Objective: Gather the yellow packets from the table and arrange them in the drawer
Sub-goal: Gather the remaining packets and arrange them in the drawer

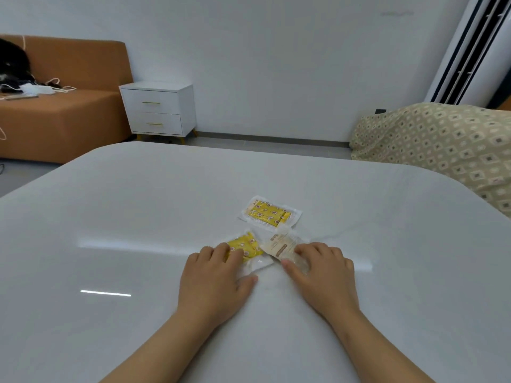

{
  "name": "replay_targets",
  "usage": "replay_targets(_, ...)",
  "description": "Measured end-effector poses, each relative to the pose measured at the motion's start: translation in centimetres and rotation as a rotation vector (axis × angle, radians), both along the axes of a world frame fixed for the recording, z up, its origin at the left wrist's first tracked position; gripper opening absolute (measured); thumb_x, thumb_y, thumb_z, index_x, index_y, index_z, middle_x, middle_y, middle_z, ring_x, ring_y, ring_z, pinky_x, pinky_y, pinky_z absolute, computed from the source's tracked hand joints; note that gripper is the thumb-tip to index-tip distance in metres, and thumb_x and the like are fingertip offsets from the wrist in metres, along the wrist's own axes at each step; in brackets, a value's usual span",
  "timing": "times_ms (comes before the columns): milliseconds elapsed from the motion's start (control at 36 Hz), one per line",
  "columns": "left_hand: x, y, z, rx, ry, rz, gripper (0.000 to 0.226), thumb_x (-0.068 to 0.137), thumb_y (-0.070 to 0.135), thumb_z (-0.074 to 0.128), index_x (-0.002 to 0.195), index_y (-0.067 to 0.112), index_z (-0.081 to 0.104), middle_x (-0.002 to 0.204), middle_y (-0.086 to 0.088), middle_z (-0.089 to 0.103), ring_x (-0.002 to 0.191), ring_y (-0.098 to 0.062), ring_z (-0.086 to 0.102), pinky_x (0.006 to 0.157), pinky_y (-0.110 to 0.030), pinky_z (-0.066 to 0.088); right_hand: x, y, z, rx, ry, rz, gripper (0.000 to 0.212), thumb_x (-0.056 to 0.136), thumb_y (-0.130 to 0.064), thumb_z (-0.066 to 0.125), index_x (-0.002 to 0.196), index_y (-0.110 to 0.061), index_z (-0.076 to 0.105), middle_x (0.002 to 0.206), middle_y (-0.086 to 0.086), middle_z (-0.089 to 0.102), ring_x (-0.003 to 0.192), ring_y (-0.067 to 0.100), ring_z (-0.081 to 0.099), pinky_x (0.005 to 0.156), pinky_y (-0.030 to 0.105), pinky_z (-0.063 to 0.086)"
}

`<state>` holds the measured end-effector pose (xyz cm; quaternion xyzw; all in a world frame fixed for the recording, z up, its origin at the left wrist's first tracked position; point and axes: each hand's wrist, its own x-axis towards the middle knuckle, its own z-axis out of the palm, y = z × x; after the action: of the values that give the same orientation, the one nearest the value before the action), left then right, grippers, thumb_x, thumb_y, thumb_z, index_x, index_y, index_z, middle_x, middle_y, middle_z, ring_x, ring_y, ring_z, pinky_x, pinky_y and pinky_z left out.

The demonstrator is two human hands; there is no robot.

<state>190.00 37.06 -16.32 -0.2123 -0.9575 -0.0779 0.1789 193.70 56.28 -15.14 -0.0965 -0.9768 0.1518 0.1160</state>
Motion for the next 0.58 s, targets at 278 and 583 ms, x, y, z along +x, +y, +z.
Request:
replay_targets(278, -1.0, -1.0, 0.8, 0.245, -0.242, 0.126, 0.064, 0.066, 0.061, 0.02, 0.102, 0.027, 0.06, 0.11, 0.007, 0.056, 0.109, -0.02, 0.051, 0.084, -0.029, 0.031, 0.4, -1.6, 0.0, 0.187, 0.121, 0.004, 0.032, 0.06, -0.037, 0.084, 0.078, -0.015, 0.068, 0.075, 0.001, 0.065, 0.067, 0.025, 0.06, 0.057, 0.032, 0.048)
replay_targets(583, -2.6, -1.9, 3.1, 0.332, -0.618, 0.194, 0.057, 0.083, 0.041, 0.058, 0.133, 0.043, 0.029, 0.122, -0.001, 0.042, 0.103, -0.02, 0.053, 0.077, -0.027, 0.042, -0.3, -4.1, 3.1, -0.943, 0.103, -0.163, 0.008, 0.097, -0.022, 0.045, 0.092, -0.025, 0.05, 0.081, -0.005, 0.06, 0.074, 0.013, 0.061, 0.063, 0.022, 0.045)
